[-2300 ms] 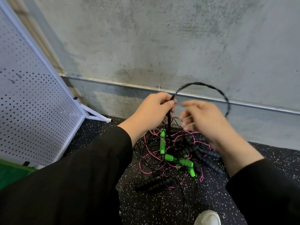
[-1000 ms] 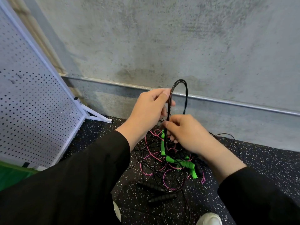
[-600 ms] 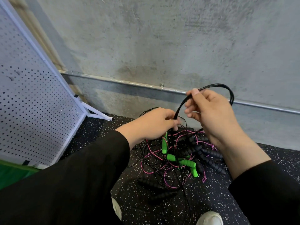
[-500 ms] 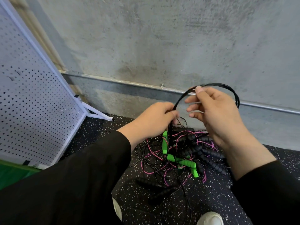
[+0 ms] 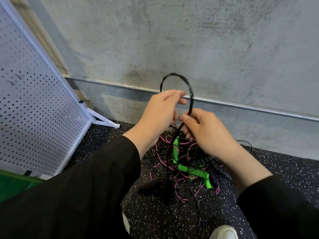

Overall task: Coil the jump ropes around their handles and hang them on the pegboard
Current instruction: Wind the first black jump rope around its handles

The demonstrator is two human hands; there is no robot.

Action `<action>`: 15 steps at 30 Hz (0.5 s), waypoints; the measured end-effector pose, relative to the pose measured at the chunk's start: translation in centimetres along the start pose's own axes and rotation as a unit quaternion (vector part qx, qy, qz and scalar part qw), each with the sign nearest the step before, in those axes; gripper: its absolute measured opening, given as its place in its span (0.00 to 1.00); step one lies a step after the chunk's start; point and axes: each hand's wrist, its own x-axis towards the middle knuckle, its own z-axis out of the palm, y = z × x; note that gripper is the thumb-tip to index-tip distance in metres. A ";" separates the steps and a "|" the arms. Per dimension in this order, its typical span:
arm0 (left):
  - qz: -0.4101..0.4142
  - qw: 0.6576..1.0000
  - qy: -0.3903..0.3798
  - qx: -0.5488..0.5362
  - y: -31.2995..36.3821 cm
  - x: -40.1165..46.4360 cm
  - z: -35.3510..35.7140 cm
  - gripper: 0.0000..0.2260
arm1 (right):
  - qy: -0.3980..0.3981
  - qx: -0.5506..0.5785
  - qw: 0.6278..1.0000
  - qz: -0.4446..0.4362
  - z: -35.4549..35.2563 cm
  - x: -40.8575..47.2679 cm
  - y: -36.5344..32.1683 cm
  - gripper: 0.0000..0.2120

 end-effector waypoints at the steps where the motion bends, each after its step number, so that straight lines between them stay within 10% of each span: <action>1: -0.021 0.999 -0.005 0.033 -0.2 0.0 -0.2 0.13 | 0.015 0.026 1.000 0.000 -0.3 0.2 -0.1 0.09; 8: -0.090 0.931 -0.198 0.293 -0.8 -0.6 -0.5 0.09 | 0.088 0.200 0.976 0.007 -1.8 0.6 -0.5 0.09; 15: 0.021 0.948 -0.110 0.299 -0.8 0.0 -0.3 0.10 | 0.086 0.226 0.969 0.052 -2.3 0.6 -0.2 0.07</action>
